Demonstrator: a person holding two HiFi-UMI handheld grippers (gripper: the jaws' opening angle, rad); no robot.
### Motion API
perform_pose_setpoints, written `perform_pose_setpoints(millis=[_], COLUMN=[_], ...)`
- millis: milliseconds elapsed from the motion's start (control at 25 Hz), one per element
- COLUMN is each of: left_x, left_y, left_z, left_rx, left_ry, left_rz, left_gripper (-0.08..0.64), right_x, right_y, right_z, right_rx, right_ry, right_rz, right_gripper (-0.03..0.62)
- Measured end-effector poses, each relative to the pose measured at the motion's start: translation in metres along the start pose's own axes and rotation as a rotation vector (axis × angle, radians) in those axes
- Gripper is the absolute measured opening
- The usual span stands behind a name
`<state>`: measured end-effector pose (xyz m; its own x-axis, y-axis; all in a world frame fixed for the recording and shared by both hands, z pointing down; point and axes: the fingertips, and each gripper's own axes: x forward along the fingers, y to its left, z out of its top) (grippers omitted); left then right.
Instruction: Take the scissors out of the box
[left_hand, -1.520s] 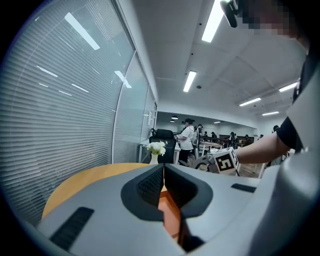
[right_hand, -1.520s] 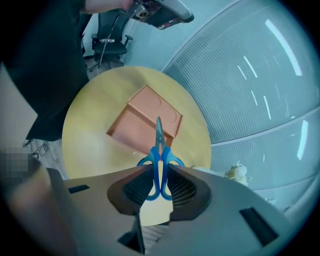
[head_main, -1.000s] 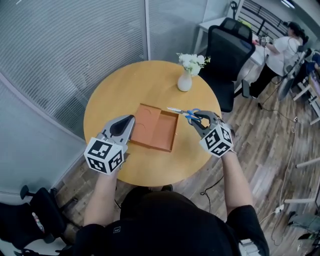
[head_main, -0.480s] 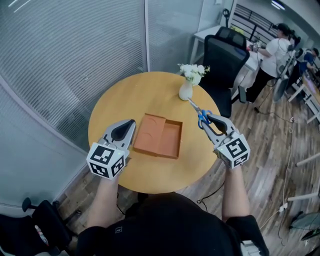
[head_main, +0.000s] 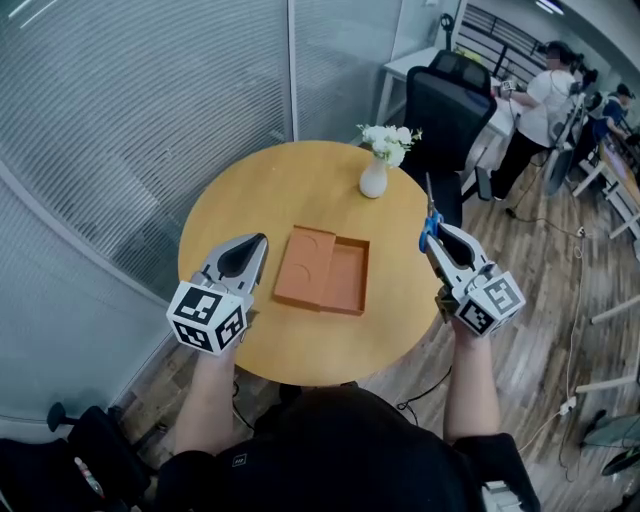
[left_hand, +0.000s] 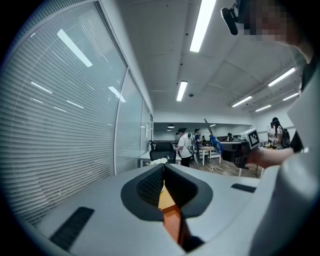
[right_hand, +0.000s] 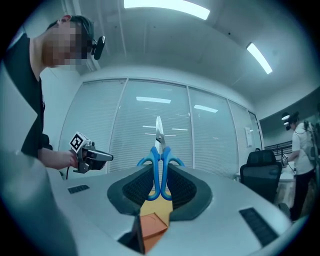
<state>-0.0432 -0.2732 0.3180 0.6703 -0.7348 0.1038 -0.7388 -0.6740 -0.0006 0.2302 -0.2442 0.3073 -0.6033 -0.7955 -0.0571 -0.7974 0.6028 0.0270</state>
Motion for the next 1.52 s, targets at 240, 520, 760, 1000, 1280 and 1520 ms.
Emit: perform_pose_setpoints(millis=[240,520,760,1000,1280,1520], left_x=[-0.003,-0.002,-0.006,-0.009,-0.011,-0.008], left_y=[0.004,0.007,0.011,0.014,0.016,0.019], left_z=[-0.005,-0.011,-0.009,-0.014,-0.012,-0.01], left_rx=[-0.013,-0.024,-0.022,-0.026,-0.024,-0.023], left_ry=[-0.002,0.002,0.0,0.006,0.004,-0.003], left_rz=[0.005,0.016,0.028,0.031,0.032,0.032], left_gripper=[0.014,0.015,0.014,0.014,0.014,0.015], right_x=[-0.005,-0.001,-0.002,-0.002,0.001,0.004], right_y=[0.005,0.011,0.008,0.008,0.009,0.007], right_z=[-0.01,-0.016,-0.005,-0.007,-0.009,-0.009], right_rx=[0.073,0.091,0.077,0.085,0.084,0.08], right_ry=[-0.042,-0.049,-0.063,-0.064,-0.059,-0.056], right_rz=[-0.017,-0.021,-0.033,-0.039,-0.04,-0.04], right_gripper=[0.1,0.1,0.098,0.098,0.098,0.098])
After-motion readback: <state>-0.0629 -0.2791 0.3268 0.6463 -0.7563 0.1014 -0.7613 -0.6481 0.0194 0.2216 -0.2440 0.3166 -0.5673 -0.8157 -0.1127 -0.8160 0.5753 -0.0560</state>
